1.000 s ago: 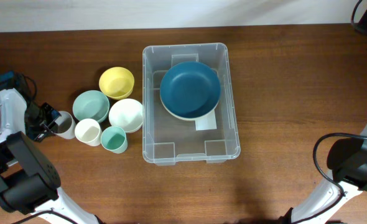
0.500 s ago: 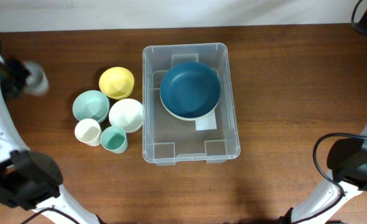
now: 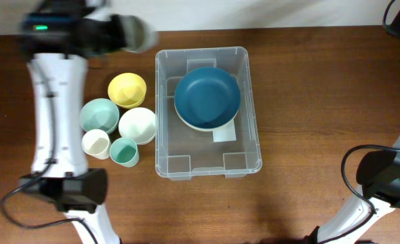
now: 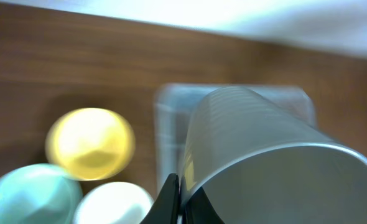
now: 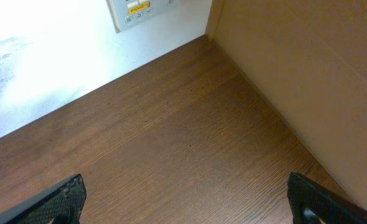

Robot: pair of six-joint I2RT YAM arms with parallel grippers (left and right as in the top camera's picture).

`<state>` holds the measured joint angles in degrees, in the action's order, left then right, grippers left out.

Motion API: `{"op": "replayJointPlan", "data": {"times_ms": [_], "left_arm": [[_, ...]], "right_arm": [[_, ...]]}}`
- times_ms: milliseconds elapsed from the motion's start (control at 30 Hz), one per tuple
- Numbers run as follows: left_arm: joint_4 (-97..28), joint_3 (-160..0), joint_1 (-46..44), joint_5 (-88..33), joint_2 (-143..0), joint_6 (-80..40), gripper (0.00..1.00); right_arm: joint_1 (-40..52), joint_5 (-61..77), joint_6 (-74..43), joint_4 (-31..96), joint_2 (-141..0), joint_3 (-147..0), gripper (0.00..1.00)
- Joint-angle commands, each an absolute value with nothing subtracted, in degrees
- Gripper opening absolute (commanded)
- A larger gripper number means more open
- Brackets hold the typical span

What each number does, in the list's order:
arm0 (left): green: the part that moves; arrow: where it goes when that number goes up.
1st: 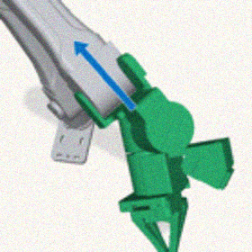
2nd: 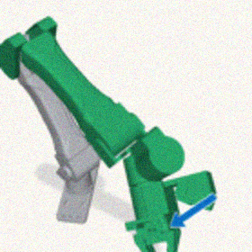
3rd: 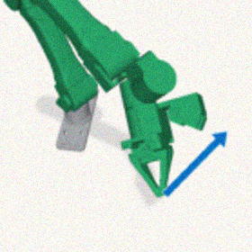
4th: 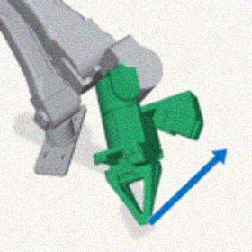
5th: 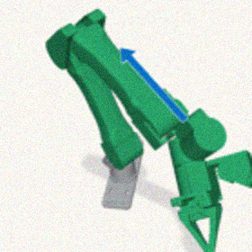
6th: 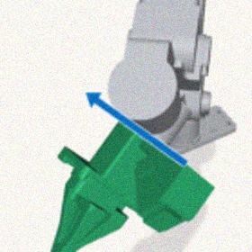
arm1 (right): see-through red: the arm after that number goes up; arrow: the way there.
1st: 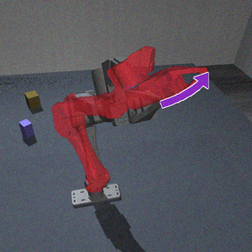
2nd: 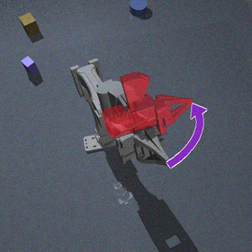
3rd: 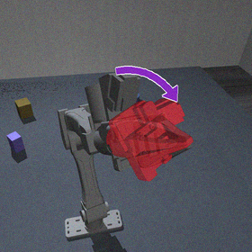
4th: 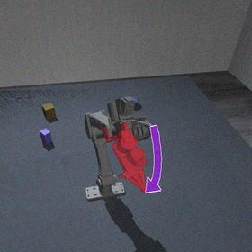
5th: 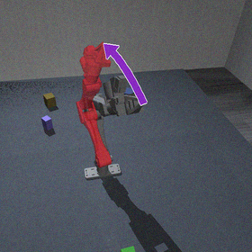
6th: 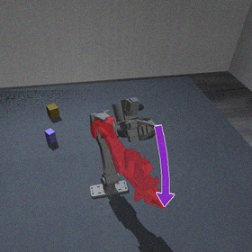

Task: Pack container
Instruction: 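Lift the grey cup with the left gripper and place it in the bin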

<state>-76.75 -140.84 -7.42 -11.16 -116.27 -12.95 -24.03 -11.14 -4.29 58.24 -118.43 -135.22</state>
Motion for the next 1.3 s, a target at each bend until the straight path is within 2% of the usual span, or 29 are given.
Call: {"op": "replayJointPlan", "data": {"times_ms": [0, 200, 467, 1267], "left_arm": [[-77.47, -140.92, -14.87, -12.69, -118.21, -7.92, 0.01], [-82.87, -140.7, -27.18, -9.76, -120.81, -3.99, 0.01], [-87.9, -140.66, -36.62, -8.93, -127.35, -3.99, 0.01], [-90.11, -139.63, -36.86, -7.73, -137.8, 2.48, 0.01]], "right_arm": [[-24.08, -11.84, -4.56, 58.06, -118.34, -136.51, 0.99], [-24.08, -11.86, -4.56, 58.06, -118.34, -136.51, 0.99], [-24.08, -11.84, -4.56, 58.06, -118.34, -136.51, 0.99], [-24.08, -11.86, -4.56, 58.06, -118.34, -136.51, 0.99]]}}
